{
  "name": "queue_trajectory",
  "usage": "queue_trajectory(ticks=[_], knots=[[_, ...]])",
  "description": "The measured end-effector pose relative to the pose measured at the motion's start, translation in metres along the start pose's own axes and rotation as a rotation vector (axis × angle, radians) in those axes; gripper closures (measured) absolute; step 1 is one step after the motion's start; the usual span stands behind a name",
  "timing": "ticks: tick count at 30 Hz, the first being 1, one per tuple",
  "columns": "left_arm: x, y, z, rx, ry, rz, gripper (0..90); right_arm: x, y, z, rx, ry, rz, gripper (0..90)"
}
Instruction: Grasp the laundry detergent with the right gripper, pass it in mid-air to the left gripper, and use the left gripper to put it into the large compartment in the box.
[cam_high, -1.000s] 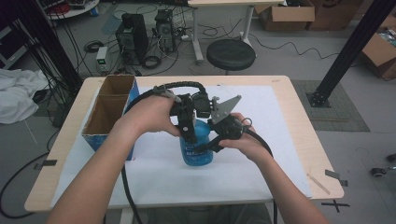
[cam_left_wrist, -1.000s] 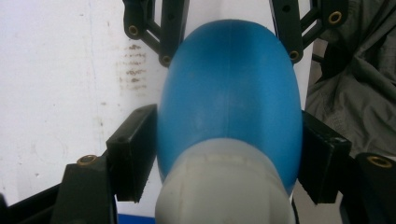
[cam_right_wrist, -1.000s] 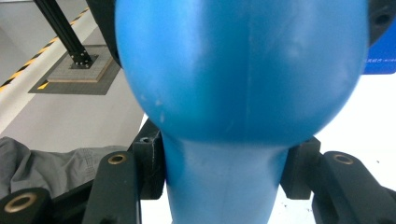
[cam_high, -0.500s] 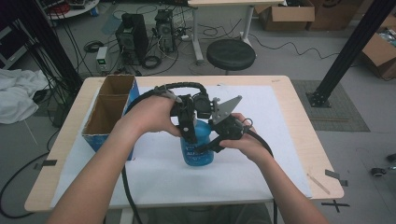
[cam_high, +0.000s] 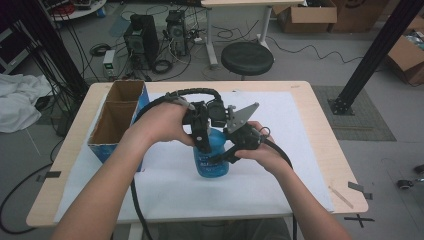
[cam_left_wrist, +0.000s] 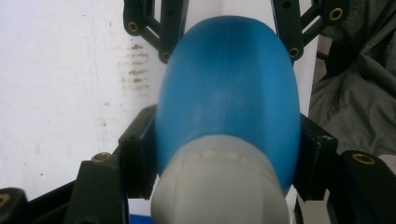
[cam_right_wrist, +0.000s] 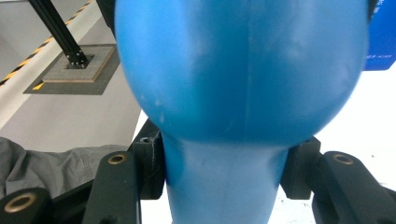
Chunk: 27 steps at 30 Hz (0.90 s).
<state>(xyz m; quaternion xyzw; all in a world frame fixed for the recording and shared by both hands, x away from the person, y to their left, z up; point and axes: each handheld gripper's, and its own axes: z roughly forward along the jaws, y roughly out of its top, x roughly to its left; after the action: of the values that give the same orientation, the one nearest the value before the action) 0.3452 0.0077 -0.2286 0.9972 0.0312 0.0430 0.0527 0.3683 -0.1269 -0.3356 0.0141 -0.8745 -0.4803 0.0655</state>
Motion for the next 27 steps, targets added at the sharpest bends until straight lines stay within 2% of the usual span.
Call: queue_trajectory(ticks=[7, 12, 13, 14, 15, 17, 18, 20, 21, 22, 23, 24, 25, 26, 27], knots=[[0.000, 0.000, 0.000, -0.004, 0.005, 0.003, 38.5, 0.000, 0.000, 0.000, -0.003, -0.003, 0.004, 45.4], [0.002, 0.000, -0.001, -0.003, -0.008, -0.007, 38.6, -0.001, -0.001, 0.001, -0.011, 0.002, 0.009, 44.3], [0.003, 0.001, -0.001, 0.002, -0.009, -0.013, 38.7, -0.001, -0.001, 0.001, -0.015, 0.009, 0.022, 42.3], [0.004, 0.001, -0.001, 0.015, -0.004, -0.028, 38.7, -0.003, -0.001, 0.001, -0.019, 0.011, 0.047, 28.8], [0.004, 0.001, -0.001, 0.015, -0.004, -0.028, 38.7, -0.003, -0.001, 0.001, -0.019, 0.011, 0.047, 28.8], [0.007, -0.001, -0.002, 0.027, 0.000, -0.061, 38.7, -0.004, -0.001, 0.000, 0.003, -0.008, 0.059, 24.5], [0.009, -0.002, -0.003, 0.032, 0.001, -0.079, 38.7, -0.005, -0.002, -0.001, 0.039, -0.023, 0.066, 22.3], [0.012, -0.005, -0.005, 0.045, -0.001, -0.121, 38.7, -0.005, -0.003, -0.002, 0.054, -0.021, 0.071, 23.3], [0.014, -0.007, -0.007, 0.051, 0.000, -0.141, 38.8, -0.006, -0.005, -0.005, 0.094, -0.034, 0.080, 23.9], [0.018, -0.010, -0.013, 0.074, 0.003, -0.177, 38.8, -0.007, -0.006, -0.008, 0.119, -0.050, 0.082, 24.5], [0.018, -0.010, -0.013, 0.074, 0.003, -0.177, 38.8, -0.007, -0.006, -0.008, 0.119, -0.050, 0.082, 24.5], [0.022, -0.015, -0.019, 0.088, 0.013, -0.222, 38.8, -0.008, -0.009, -0.013, 0.170, -0.072, 0.094, 24.4], [0.022, -0.015, -0.019, 0.088, 0.013, -0.222, 38.8, -0.008, -0.009, -0.013, 0.170, -0.072, 0.094, 24.4], [0.024, -0.018, -0.023, 0.094, 0.018, -0.247, 38.8, -0.010, -0.013, -0.020, 0.228, -0.109, 0.111, 24.1], [0.027, -0.022, -0.027, 0.098, 0.021, -0.275, 38.8, -0.010, -0.013, -0.020, 0.228, -0.109, 0.111, 24.1]])
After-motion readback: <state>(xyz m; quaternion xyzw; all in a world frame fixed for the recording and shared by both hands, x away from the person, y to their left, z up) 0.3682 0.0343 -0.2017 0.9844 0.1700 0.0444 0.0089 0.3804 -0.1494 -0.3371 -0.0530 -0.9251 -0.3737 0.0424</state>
